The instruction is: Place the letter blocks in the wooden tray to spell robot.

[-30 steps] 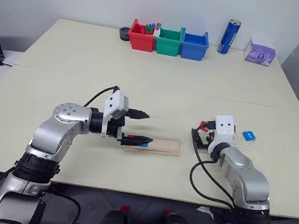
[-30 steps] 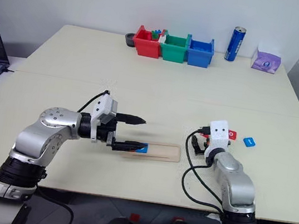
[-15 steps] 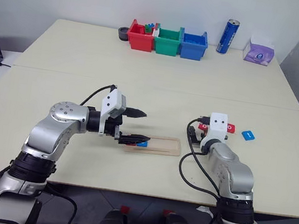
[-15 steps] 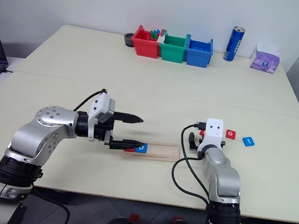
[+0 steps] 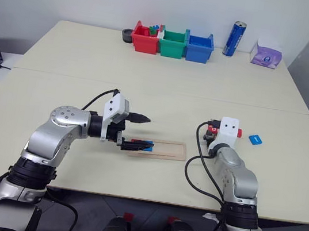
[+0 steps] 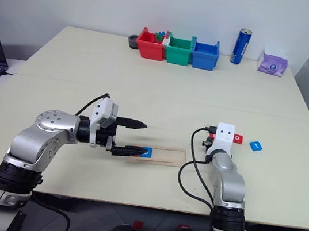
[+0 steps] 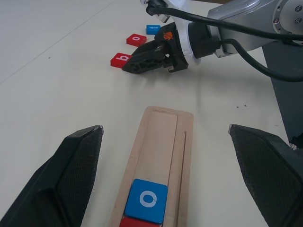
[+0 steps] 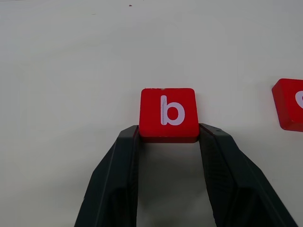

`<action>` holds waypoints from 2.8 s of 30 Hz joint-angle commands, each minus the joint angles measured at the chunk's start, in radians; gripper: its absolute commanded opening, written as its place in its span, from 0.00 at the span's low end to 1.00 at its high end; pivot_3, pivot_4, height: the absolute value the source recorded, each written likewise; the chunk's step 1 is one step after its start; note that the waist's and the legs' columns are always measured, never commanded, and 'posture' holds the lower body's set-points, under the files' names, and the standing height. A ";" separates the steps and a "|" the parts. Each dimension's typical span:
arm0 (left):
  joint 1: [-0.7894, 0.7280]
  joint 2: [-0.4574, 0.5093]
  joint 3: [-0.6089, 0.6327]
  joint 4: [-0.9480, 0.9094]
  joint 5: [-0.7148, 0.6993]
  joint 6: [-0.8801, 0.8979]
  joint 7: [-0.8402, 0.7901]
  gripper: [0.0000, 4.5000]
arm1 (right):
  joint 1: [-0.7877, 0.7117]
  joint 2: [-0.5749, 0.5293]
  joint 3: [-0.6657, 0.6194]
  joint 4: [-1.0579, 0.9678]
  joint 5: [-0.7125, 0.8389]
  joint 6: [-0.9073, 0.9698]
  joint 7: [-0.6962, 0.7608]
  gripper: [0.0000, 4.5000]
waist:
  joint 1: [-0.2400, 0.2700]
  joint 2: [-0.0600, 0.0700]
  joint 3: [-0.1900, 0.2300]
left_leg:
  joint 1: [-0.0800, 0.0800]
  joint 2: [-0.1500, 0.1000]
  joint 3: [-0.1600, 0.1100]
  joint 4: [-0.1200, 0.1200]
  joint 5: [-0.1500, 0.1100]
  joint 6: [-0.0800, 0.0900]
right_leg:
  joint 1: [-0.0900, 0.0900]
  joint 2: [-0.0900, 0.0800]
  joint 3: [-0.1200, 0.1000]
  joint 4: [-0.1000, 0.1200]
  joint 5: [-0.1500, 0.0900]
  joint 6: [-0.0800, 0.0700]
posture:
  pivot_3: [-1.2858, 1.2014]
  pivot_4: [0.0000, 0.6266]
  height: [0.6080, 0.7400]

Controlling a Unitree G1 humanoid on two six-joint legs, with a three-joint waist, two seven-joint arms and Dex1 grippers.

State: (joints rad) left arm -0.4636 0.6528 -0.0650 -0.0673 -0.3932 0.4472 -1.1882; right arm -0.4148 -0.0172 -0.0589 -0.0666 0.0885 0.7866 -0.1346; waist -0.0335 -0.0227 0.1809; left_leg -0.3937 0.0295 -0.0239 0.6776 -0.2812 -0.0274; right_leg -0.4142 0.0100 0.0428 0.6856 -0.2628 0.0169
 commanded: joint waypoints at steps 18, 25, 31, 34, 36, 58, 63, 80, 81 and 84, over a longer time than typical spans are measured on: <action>0.150 0.096 -0.004 -0.187 -0.033 -0.054 -0.092 1.00 | 0.307 -0.279 0.057 -0.649 0.163 0.548 0.292 0.33 | 0.004 0.000 0.000 | -0.006 0.000 -0.002 -0.005 0.000 0.000 | -0.005 -0.001 0.001 -0.004 -0.001 -0.001 | 0.52 0.24 1.00; 0.145 0.083 -0.017 -0.200 -0.045 -0.039 -0.082 1.00 | 0.381 -0.190 0.039 -0.834 0.195 0.745 0.275 0.49 | 0.000 0.000 0.000 | -0.004 0.001 -0.002 -0.005 0.000 0.000 | -0.004 0.000 0.000 -0.004 -0.004 0.003 | 0.52 0.24 1.00; 0.129 0.082 -0.030 -0.181 -0.045 -0.044 -0.090 1.00 | 0.302 -0.207 -0.005 -0.823 0.214 0.772 0.327 0.94 | 0.001 0.000 0.000 | -0.003 0.001 -0.001 -0.005 0.000 0.000 | -0.004 0.001 -0.001 -0.004 -0.004 0.003 | 0.52 0.24 1.00; 0.120 0.082 -0.033 -0.168 -0.044 -0.049 -0.094 1.00 | 0.218 -0.289 -0.053 -0.778 0.239 0.722 0.396 0.99 | 0.001 0.000 0.000 | -0.004 0.001 -0.001 -0.004 0.000 0.000 | -0.004 0.001 0.000 -0.004 -0.004 0.003 | 0.52 0.24 1.00; 0.115 0.081 -0.035 -0.160 -0.043 -0.053 -0.096 1.00 | 0.165 -0.392 -0.056 -0.711 0.244 0.608 0.471 0.99 | 0.001 0.000 0.000 | -0.004 0.000 0.000 -0.004 0.000 0.000 | -0.005 0.000 0.000 -0.004 -0.004 0.003 | 0.52 0.24 1.00; 0.103 0.092 -0.065 -0.140 -0.030 -0.096 -0.147 1.00 | 0.051 -0.766 0.222 0.224 0.098 -0.832 1.491 0.99 | 0.003 0.000 0.001 | -0.004 0.000 0.001 -0.001 0.000 0.000 | -0.004 0.001 -0.001 -0.003 -0.001 -0.002 | 0.52 0.24 1.00; 0.098 0.091 -0.068 -0.137 -0.030 -0.097 -0.151 1.00 | 0.011 -0.734 0.242 0.321 0.069 -0.890 1.489 0.99 | 0.004 0.000 0.001 | -0.005 0.000 0.001 0.000 0.000 0.000 | -0.004 0.000 -0.001 -0.003 -0.001 -0.002 | 0.52 0.24 1.00; 0.103 0.092 -0.064 -0.152 -0.055 -0.095 -0.192 1.00 | 0.000 -0.717 0.229 0.318 0.083 -0.829 1.498 0.32 | 0.004 0.000 0.001 | 0.001 0.000 0.000 0.000 0.000 0.000 | 0.003 0.000 -0.001 -0.003 -0.001 -0.002 | 0.52 0.24 1.00; 0.104 0.090 -0.062 -0.153 -0.059 -0.095 -0.193 1.00 | -0.003 -0.716 0.225 0.312 0.086 -0.820 1.493 0.32 | 0.004 0.000 0.001 | 0.001 0.001 0.000 0.000 0.000 0.000 | 0.003 0.000 -0.001 -0.003 -0.001 -0.002 | 0.52 0.24 1.00; 0.096 0.092 -0.035 -0.138 -0.071 -0.093 -0.182 1.00 | -0.028 -0.699 0.216 0.261 0.112 -0.745 1.467 0.32 | 0.004 0.000 0.001 | 0.002 0.001 0.000 0.000 0.000 0.000 | 0.003 0.000 -0.001 -0.003 -0.001 -0.002 | 0.52 0.24 1.00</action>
State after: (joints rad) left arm -0.3599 0.7406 -0.1312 -0.1885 -0.4366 0.3627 -1.3671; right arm -0.4093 -0.7252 0.1851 0.2563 0.1622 0.0050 1.3450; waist -0.0298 -0.0225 0.1816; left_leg -0.3922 0.0301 -0.0239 0.6774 -0.2814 -0.0273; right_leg -0.4114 0.0103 0.0418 0.6826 -0.2639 0.0149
